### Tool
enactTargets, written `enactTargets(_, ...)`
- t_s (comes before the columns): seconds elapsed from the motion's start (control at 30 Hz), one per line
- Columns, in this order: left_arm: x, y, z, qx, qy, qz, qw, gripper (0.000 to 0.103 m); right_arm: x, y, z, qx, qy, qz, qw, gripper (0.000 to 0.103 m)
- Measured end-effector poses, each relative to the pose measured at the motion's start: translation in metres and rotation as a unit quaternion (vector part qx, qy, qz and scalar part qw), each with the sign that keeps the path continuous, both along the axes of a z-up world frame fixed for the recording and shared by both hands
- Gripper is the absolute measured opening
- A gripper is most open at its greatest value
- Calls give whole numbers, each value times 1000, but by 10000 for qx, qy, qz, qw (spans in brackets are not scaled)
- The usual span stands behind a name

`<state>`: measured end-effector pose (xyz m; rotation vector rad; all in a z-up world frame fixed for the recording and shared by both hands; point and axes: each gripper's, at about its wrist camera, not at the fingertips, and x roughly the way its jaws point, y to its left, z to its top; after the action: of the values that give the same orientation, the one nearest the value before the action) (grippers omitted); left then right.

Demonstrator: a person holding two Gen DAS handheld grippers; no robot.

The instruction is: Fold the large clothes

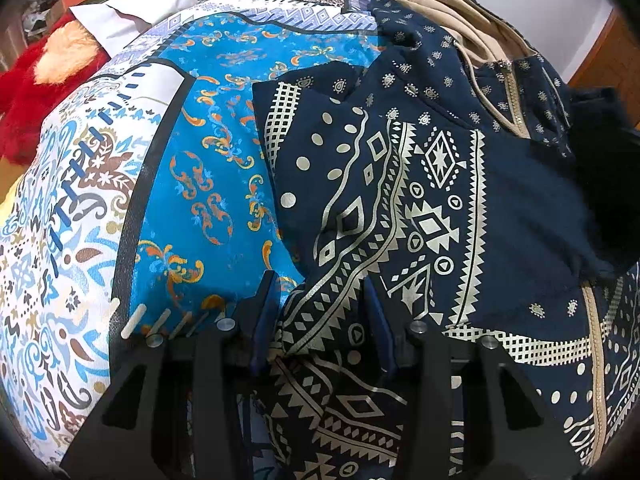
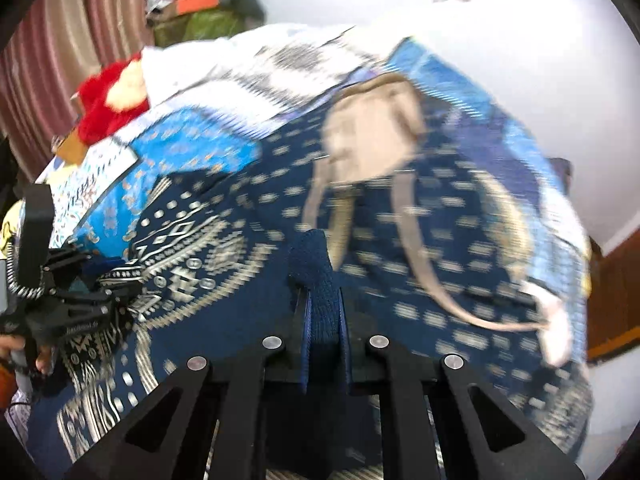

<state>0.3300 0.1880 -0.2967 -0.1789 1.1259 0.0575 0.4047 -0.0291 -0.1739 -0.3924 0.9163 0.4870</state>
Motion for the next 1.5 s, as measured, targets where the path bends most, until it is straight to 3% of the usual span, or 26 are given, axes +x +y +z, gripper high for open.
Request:
enactTargets(0.17,3,-11,-1,419,164,-81,9990,45,-3,-74,24,-33,-175,-487,9987,9)
enactTargets(0.4,8,-18,1,741,338,41,9967,45,-3,-154,0,-87,105,-1151,9933,9)
enactTargets(0.63,8,-17,0,727,393,28,9966,45,-10,-183,-42,-405,411,-1377,9888,10)
enactTargets(0.8,11,-20,-4,866,425,-26,9953,45,-12,-205,-41,-367,389,-1850,9813,11)
enactTargets(0.87,12,-21,-5,869,433,-17,9953,45,-12,-215,-40,-203,507,-1921,9799,16)
enactTargets(0.9,12,-21,-5,868,437,-12,9953,45,-12,-220,-39,-219,524,-1995,9783,33)
enactTargets(0.93,12,-21,-5,865,442,-12,9953,45,-14,-224,-37,-363,443,-2095,9761,63)
enactTargets(1.0,11,-22,-6,869,471,-35,9951,45,-20,-229,-32,-747,40,-2281,9708,94)
enactTargets(1.03,11,-21,-4,870,497,-64,9949,45,-25,-233,-29,-878,-161,-2316,9687,94)
enactTargets(1.1,10,-20,0,876,574,-107,9944,45,-30,-248,-24,-895,-108,-2373,9672,94)
enactTargets(1.2,8,-18,13,907,615,-11,9940,46,-40,-282,-12,-345,101,-2585,9653,94)
enactTargets(1.4,11,-20,67,941,168,170,9953,46,-53,-348,14,791,462,-3055,9478,94)
enactTargets(1.5,17,-35,95,938,-143,72,9955,57,-54,-363,17,1187,656,-3180,9384,94)
